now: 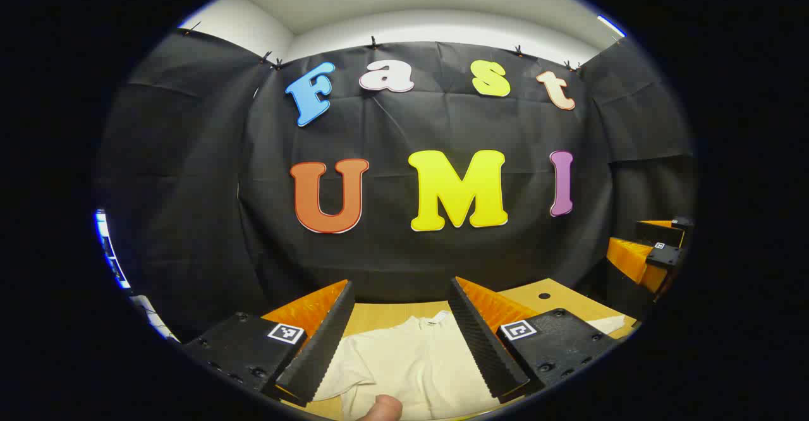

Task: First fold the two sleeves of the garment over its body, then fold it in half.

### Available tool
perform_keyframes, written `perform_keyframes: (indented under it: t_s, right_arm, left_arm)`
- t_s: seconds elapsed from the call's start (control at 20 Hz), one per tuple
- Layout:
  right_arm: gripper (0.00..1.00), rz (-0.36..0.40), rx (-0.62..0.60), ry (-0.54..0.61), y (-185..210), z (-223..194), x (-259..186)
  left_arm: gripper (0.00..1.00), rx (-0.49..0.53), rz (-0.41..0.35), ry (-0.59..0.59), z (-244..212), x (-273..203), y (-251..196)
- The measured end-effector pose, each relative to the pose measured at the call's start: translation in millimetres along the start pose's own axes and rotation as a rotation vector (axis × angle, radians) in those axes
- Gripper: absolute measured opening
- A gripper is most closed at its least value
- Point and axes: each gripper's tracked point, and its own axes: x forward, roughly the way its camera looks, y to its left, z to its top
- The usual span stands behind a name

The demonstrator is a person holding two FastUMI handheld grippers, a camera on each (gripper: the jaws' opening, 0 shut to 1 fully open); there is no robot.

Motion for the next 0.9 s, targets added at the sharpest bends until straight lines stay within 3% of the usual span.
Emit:
perform_keyframes:
  t_s: [0.9]
  right_arm:
    - [0.94,-0.006,-0.007,0.014,4.5,-2.9,-15.3]
  left_arm:
    - [0.96,-0.016,0.01,-0.005,-3.8,-15.0,5.6]
